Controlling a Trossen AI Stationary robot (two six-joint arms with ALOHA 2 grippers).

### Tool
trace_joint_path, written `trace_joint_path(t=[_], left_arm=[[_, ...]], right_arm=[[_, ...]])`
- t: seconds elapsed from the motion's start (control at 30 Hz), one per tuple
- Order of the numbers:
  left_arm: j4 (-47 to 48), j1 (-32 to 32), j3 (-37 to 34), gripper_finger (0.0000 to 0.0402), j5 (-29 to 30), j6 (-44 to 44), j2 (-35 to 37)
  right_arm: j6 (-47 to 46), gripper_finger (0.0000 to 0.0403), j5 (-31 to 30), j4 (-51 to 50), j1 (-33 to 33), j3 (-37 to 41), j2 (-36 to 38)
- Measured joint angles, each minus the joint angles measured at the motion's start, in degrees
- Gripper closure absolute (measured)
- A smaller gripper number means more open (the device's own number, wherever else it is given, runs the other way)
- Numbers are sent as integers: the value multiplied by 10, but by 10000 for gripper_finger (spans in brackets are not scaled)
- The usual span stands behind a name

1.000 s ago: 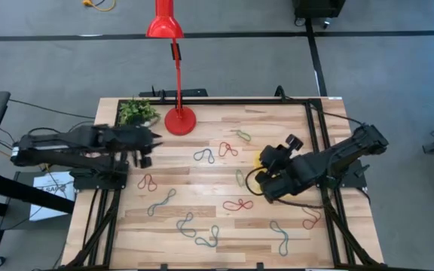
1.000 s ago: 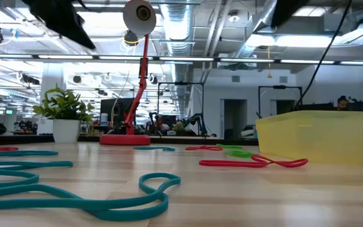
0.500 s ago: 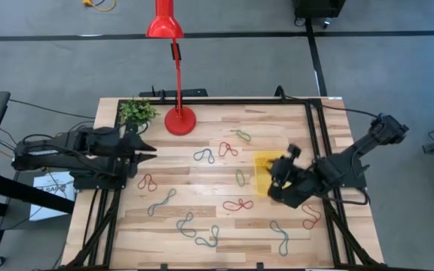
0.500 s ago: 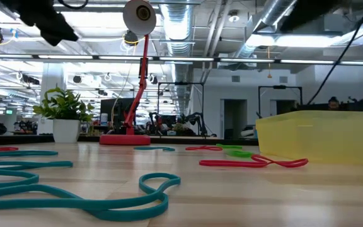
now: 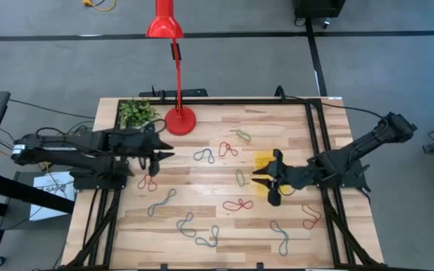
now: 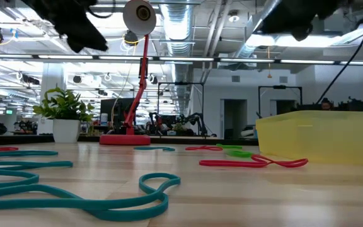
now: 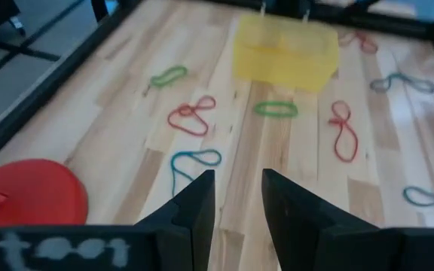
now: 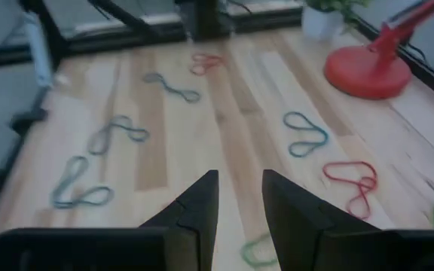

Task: Pick and place items into bin
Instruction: Put the red rubber band into the yellow bin

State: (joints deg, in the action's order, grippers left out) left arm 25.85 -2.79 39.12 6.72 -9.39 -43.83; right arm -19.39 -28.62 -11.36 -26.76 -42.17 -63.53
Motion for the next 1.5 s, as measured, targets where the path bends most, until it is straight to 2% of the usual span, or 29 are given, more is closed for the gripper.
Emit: trace_joint_path(t=[0.13, 0.27, 0.33, 0.43, 0.57, 0.73, 0.8, 0.93, 1.13, 1.37, 1.5], left_arm=[[-64, 0, 0, 302, 0, 13, -67], [-158, 1, 0, 302, 0, 60, -118], [-191, 1, 0, 302, -1, 72, -135], [-202, 1, 0, 302, 1, 97, -143], [-191, 1, 0, 302, 38, 112, -143], [-150, 1, 0, 302, 34, 109, -139], [-110, 1, 0, 302, 41, 105, -126], [-13, 1, 0, 302, 64, 45, -95], [13, 37, -62, 302, 76, -100, -68], [117, 58, -77, 302, 70, -236, -64], [190, 65, -77, 302, 61, -293, -66]], right_arm=[[-7, 305, 1, -6, 27, 3, -38], [-140, 305, -15, 14, 40, 3, -82], [-162, 305, -6, 12, 45, 2, -96], [-162, 305, 29, -17, 49, -19, -97], [-153, 305, 35, -46, 41, -64, -67], [-63, 305, 28, -95, 8, -117, -4], [-28, 305, 3, -91, -5, -120, 22], [-40, 309, -86, -94, -29, -103, 45], [-35, 319, -102, -87, -55, -63, 31], [-12, 322, -216, -94, -61, -62, 5], [-10, 322, -242, -93, -50, -79, 6]])
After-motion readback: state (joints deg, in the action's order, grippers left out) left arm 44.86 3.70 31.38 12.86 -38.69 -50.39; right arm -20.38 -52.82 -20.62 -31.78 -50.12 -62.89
